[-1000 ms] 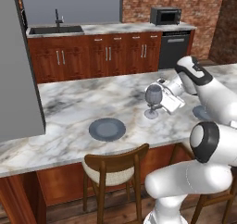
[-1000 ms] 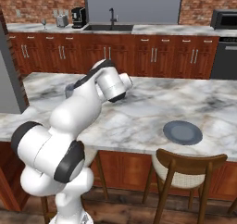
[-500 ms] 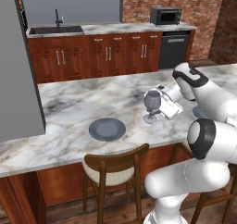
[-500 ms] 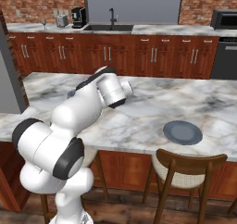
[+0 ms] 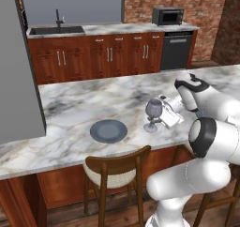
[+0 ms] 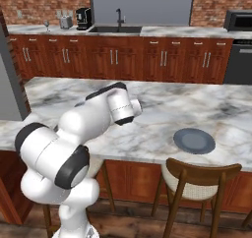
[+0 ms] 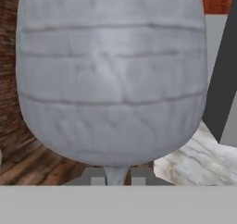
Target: Retrieve the wine glasses from the counter and place one next to each plate.
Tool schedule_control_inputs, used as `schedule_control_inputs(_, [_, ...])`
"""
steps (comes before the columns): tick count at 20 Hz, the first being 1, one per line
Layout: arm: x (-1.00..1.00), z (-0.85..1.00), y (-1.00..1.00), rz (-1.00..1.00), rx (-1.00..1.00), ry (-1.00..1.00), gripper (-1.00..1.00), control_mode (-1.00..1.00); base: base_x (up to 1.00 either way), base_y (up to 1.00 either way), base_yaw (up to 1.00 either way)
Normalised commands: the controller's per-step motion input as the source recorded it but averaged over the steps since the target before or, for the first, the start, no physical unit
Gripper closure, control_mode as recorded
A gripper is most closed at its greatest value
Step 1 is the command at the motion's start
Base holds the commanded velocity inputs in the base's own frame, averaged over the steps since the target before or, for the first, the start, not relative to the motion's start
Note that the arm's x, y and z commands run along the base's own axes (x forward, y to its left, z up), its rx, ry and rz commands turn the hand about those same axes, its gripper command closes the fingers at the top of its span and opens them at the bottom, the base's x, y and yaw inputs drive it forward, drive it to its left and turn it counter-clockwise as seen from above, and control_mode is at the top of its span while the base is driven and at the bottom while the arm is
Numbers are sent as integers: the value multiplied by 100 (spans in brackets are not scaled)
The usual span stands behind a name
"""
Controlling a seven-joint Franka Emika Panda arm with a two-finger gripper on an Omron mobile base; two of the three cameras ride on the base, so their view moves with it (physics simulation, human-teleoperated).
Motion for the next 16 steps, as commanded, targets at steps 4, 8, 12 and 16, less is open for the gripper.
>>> schedule_control_inputs(4, [1,-20,0,0,12,7,100,-100,0,0,0])
schedule_control_inputs(8, [11,-10,0,0,7,1,100,-100,0,0,0])
schedule_control_inputs(12, [16,0,0,0,0,0,100,-100,0,0,0])
schedule_control_inputs(16, [15,0,-5,-3,1,0,100,-100,0,0,0])
